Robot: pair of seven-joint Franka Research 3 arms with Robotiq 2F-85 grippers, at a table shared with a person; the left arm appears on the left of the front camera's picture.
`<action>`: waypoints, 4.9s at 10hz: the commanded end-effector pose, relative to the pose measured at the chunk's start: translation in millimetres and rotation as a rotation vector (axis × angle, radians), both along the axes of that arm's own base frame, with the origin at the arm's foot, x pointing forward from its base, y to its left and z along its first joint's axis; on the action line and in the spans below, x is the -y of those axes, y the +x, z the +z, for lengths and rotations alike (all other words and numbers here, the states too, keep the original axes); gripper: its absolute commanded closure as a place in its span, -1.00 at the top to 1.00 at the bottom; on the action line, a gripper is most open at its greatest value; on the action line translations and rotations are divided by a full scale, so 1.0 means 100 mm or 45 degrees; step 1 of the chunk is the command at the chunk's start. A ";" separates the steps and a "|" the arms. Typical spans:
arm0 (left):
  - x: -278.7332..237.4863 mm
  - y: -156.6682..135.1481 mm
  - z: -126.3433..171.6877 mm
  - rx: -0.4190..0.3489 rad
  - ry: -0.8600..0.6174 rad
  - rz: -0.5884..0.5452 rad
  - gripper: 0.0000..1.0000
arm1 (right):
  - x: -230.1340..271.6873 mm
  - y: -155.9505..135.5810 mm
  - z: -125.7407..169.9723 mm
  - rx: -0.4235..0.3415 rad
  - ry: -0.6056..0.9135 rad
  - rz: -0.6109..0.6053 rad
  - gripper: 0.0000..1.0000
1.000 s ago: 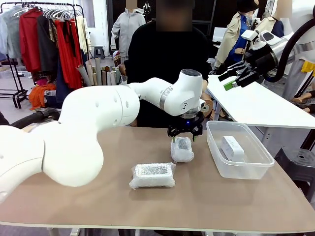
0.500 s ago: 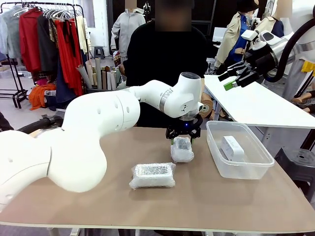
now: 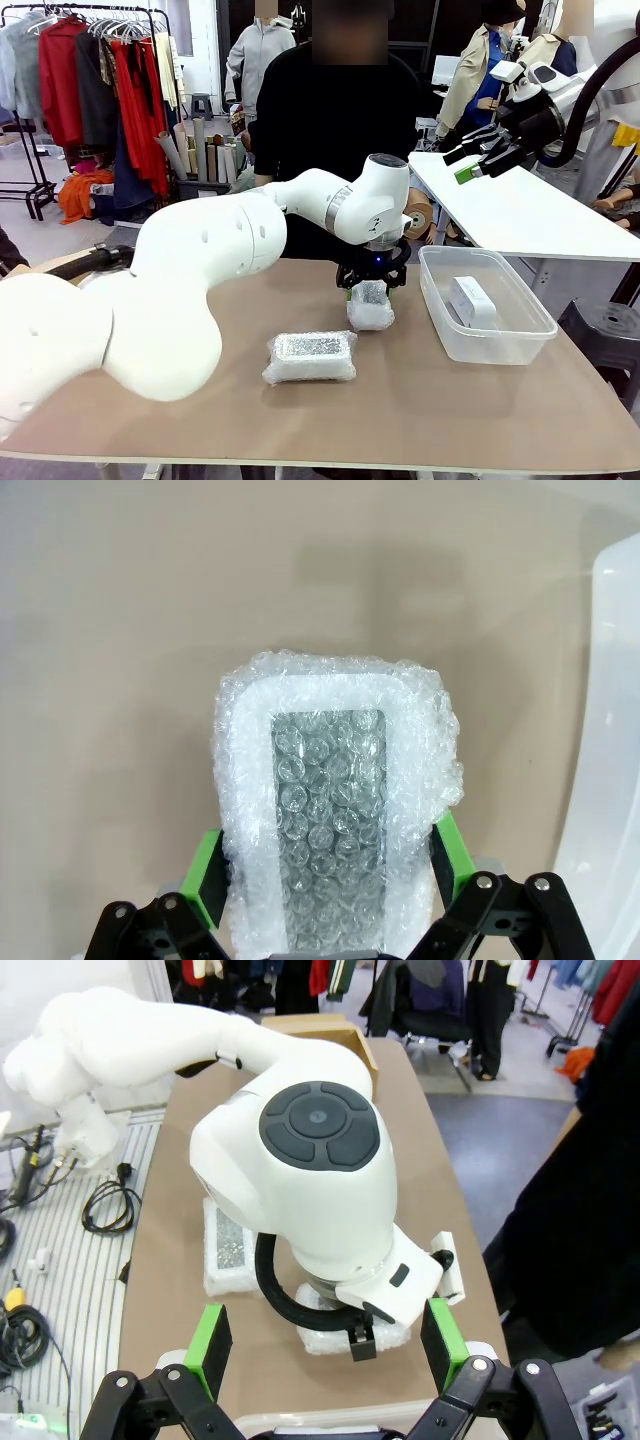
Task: Separate and place wrapped and unwrapped clocks.
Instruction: Pick up the Digital clock indicated by the person, then if the picked Digital clock is wrapped, place it in the Package Box ; if not, place it in the Organizing box.
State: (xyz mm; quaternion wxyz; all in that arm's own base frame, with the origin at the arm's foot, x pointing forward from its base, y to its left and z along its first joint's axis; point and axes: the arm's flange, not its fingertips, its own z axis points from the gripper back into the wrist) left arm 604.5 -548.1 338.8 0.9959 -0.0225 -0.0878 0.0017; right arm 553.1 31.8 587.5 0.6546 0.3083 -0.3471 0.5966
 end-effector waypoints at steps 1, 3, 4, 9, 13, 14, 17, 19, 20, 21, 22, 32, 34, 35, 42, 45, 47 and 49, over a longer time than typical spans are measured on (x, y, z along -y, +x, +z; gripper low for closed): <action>0.29 0.33 0.04 -0.025 0.015 -0.029 1.00 | 0.00 -0.01 0.01 0.019 0.001 0.006 1.00; 0.32 0.35 0.00 -0.037 0.016 -0.034 1.00 | 0.00 -0.01 0.01 0.019 0.001 0.006 1.00; 0.31 0.36 -0.02 -0.047 0.014 -0.037 1.00 | 0.00 -0.01 0.01 0.019 0.001 0.006 1.00; 0.29 0.39 -0.08 -0.073 0.038 -0.063 0.60 | 0.00 -0.01 0.01 0.019 0.001 0.006 1.00; 0.27 0.37 -0.07 -0.075 0.046 -0.063 -1.00 | 0.00 -0.01 0.01 0.019 0.001 0.006 1.00; 0.23 0.36 -0.05 -0.081 0.050 -0.069 -1.00 | 0.00 -0.01 0.01 0.019 0.001 0.006 1.00; 0.06 0.22 0.20 -0.075 0.038 -0.072 -1.00 | 0.00 -0.01 0.01 0.019 0.001 0.006 1.00; -0.07 0.07 0.41 -0.098 0.028 -0.066 -1.00 | 0.00 -0.01 0.01 0.019 0.001 0.006 1.00; -0.12 0.00 0.53 -0.090 0.037 -0.061 -1.00 | 0.00 -0.01 0.01 0.019 0.001 0.006 1.00; -0.16 -0.08 0.66 -0.098 0.040 -0.074 -1.00 | 0.00 -0.01 0.01 0.019 0.001 0.006 1.00; -0.25 -0.17 0.86 -0.079 0.066 -0.073 -1.00 | 0.00 -0.01 0.01 0.019 0.001 0.006 1.00; -0.71 -0.76 2.44 0.066 0.106 -0.087 -1.00 | 0.00 -0.01 0.01 0.019 0.001 0.006 1.00; -0.71 -0.86 2.69 0.105 0.136 -0.074 -1.00 | 0.00 -0.01 0.01 0.019 0.001 0.006 1.00; -0.73 -0.87 2.81 0.113 0.134 -0.056 -1.00 | 0.00 -0.01 0.01 0.019 0.001 0.006 1.00; -0.73 -0.87 3.12 0.132 0.078 -0.062 -1.00 | 0.00 -0.01 0.01 0.019 0.001 0.006 1.00; -0.73 -0.87 3.12 0.132 0.078 -0.062 -1.00 | 0.00 -0.01 0.01 0.019 0.001 0.006 1.00; -0.73 -0.87 3.12 0.132 0.078 -0.062 -1.00 | 0.00 -0.01 0.01 0.019 0.001 0.006 1.00; -0.73 -0.87 3.12 0.132 0.078 -0.062 -1.00 | 0.00 -0.01 0.01 0.019 0.001 0.006 1.00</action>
